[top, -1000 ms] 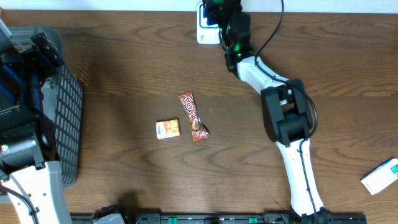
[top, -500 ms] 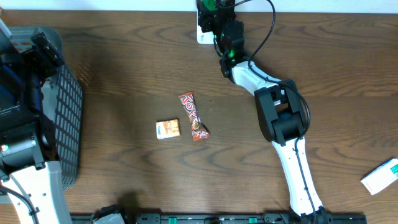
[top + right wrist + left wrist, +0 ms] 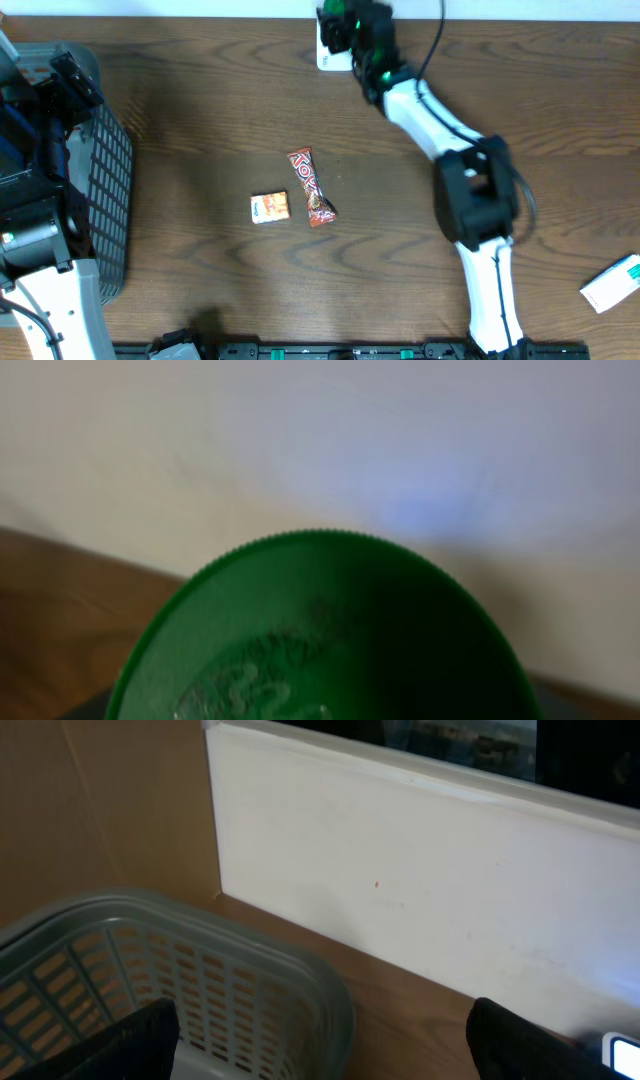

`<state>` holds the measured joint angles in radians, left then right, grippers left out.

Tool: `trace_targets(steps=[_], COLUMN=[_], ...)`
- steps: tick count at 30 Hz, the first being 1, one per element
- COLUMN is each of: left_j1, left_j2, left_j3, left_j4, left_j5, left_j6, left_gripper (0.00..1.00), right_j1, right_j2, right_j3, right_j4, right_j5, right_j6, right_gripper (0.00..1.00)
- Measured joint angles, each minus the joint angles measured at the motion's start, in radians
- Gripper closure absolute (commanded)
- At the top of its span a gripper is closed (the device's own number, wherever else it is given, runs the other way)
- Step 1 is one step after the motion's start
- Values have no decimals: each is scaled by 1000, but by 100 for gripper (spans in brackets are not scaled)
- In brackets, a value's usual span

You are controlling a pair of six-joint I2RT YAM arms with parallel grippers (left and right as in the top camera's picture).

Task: Scan the item barcode
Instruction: 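Carry the jar right and set it at the table edge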

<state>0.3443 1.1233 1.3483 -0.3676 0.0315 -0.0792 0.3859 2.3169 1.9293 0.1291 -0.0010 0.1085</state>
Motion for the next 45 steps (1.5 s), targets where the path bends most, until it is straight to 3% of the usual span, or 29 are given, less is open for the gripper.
trace_targets(steps=[9, 16, 22, 32, 37, 39, 41, 45], left_j1=[0, 0, 0, 0, 0, 0, 0, 0], left_j2=[0, 0, 0, 0, 0, 0, 0, 0], left_j3=[0, 0, 0, 0, 0, 0, 0, 0], left_j4=[0, 0, 1, 0, 1, 1, 0, 0], left_j5=[0, 0, 0, 0, 0, 0, 0, 0], left_j6=[0, 0, 0, 0, 0, 0, 0, 0], left_gripper=[9, 9, 9, 9, 9, 9, 9, 9], right_j1=[-23, -173, -388, -762, -914, -969, -1018, -1089], right_j2=[-401, -418, -373, -237, -158, -158, -158, -155], right_j3=[27, 8, -83, -255, -293, -293, -292, -293], right_j4=[-651, -1028, -1041, -879, -846, -844, -842, -851], right_j5=[179, 316, 346, 293, 271, 250, 219, 140], right_j6=[-152, -190, -213, -225, -228, -229, -225, -233], right_gripper=[55, 52, 49, 48, 41, 29, 1, 1])
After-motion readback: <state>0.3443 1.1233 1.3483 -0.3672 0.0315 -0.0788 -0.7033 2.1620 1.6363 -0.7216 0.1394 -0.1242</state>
